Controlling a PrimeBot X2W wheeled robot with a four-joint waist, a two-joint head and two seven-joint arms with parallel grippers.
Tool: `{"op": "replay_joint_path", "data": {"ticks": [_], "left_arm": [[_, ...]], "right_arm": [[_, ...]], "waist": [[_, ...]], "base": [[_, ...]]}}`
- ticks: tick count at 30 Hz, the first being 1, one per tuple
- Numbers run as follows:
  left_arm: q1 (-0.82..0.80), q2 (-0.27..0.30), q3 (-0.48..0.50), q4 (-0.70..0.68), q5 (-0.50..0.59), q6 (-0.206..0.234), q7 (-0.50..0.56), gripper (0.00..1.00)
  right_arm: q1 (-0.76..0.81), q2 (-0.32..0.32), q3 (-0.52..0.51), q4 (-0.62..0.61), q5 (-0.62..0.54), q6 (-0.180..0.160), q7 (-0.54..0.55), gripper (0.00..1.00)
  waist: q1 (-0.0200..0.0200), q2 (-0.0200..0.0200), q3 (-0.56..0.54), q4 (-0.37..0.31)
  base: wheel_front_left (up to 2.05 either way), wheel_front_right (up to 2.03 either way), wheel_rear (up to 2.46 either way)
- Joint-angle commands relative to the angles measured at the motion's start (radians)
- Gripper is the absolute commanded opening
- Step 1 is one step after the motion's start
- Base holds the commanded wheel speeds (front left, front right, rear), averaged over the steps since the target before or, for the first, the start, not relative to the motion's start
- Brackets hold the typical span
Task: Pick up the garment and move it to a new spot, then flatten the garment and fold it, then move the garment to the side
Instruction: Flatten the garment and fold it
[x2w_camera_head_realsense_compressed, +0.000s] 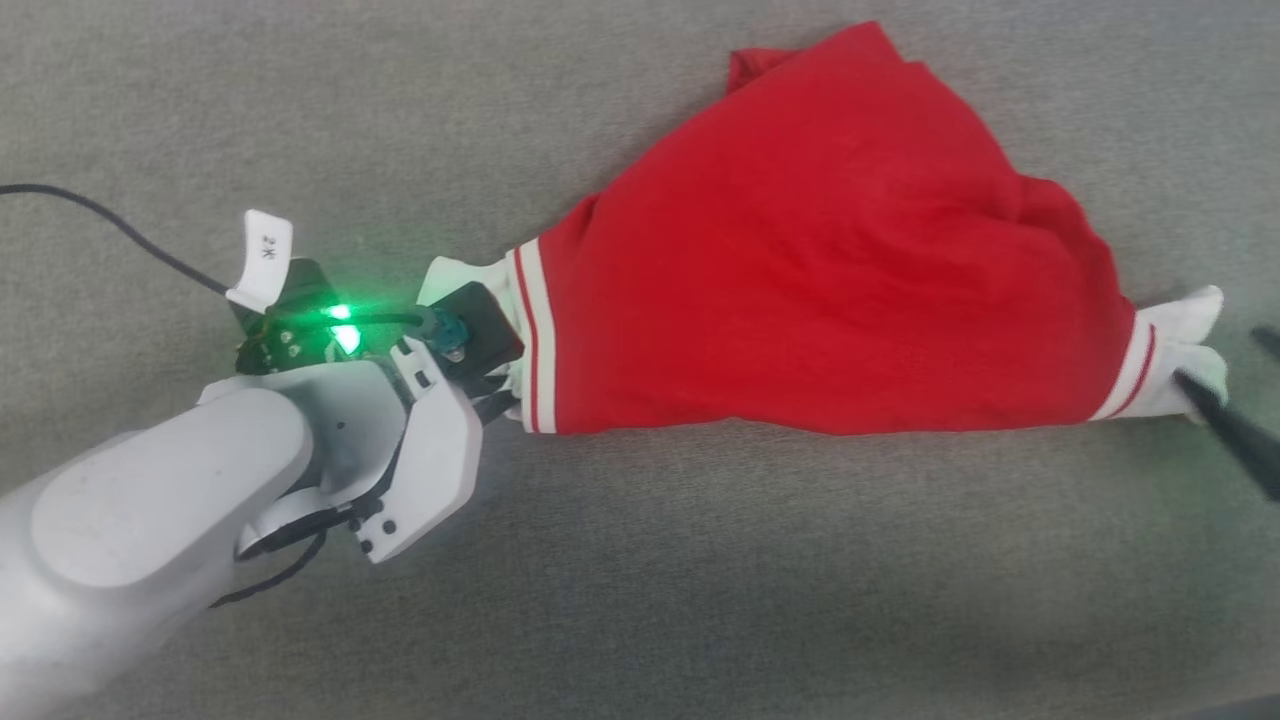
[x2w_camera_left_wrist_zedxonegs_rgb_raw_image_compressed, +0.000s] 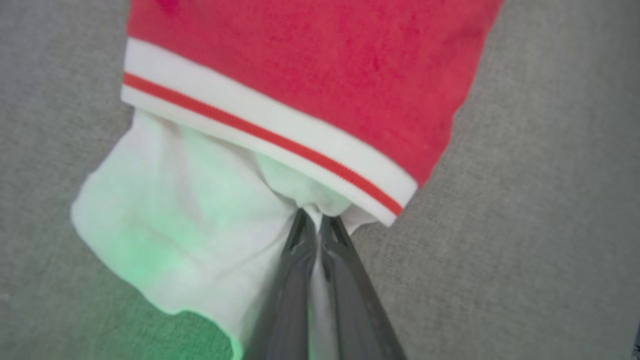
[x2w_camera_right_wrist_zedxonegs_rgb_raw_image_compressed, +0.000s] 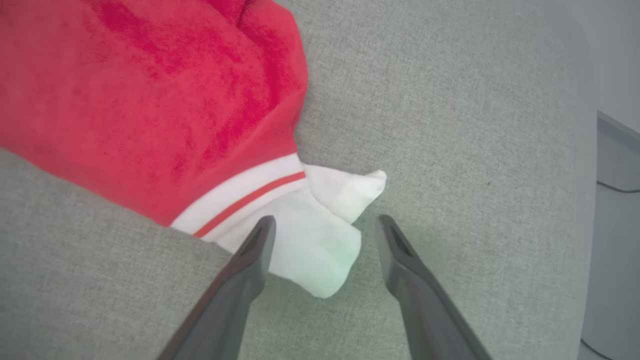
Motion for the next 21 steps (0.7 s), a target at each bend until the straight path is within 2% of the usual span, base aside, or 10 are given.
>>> {"op": "replay_joint_path", "data": {"ticks": [1, 5, 9, 14, 15, 17, 19, 21], "left_arm": [[0.025, -0.029, -0.030, 0.022, 0.012, 0.005, 0.008, 0.00], [0.021, -0.049, -0.032, 0.015, 0.015, 0.004, 0.007, 0.00], [0.020, -0.062, -0.033, 0.015, 0.014, 0.004, 0.004, 0.00], [0.014, -0.073, -0.033, 0.020, 0.010, 0.004, -0.001, 0.00], [0.012, -0.074, -0.033, 0.021, 0.010, 0.004, 0.000, 0.00], [0.008, -0.074, -0.033, 0.024, 0.009, 0.004, -0.001, 0.00], [0.006, -0.075, -0.032, 0.026, 0.004, 0.004, -0.005, 0.00], [0.006, -0.076, -0.031, 0.026, -0.002, 0.004, -0.007, 0.00]], "right_arm": [[-0.039, -0.021, 0.011, 0.004, 0.026, 0.000, 0.020, 1.00], [-0.105, -0.088, 0.089, 0.026, 0.095, 0.000, 0.099, 1.00], [-0.155, -0.126, 0.176, 0.046, 0.144, 0.000, 0.131, 1.00], [-0.201, -0.124, 0.261, 0.074, 0.159, 0.000, 0.121, 0.99], [-0.207, -0.122, 0.276, 0.081, 0.160, 0.000, 0.115, 0.62], [-0.220, -0.122, 0.304, 0.097, 0.162, 0.000, 0.101, 0.38], [-0.237, -0.121, 0.332, 0.115, 0.159, 0.000, 0.088, 0.00], [-0.252, -0.113, 0.352, 0.125, 0.161, 0.000, 0.076, 0.00]], "waist": [[0.0000, -0.0001, 0.011, 0.013], [0.0000, -0.0001, 0.024, 0.035], [0.0000, -0.0001, 0.029, 0.050], [0.0000, -0.0001, 0.034, 0.056], [0.0000, -0.0001, 0.035, 0.057], [0.0000, -0.0001, 0.035, 0.056], [0.0000, -0.0001, 0.034, 0.054], [0.0000, -0.0001, 0.032, 0.051]], "base": [[0.00, 0.00, 0.00], [0.00, 0.00, 0.00], [0.00, 0.00, 0.00], [0.00, 0.00, 0.00], [0.00, 0.00, 0.00], [0.00, 0.00, 0.00], [0.00, 0.00, 0.00], [0.00, 0.00, 0.00]]}}
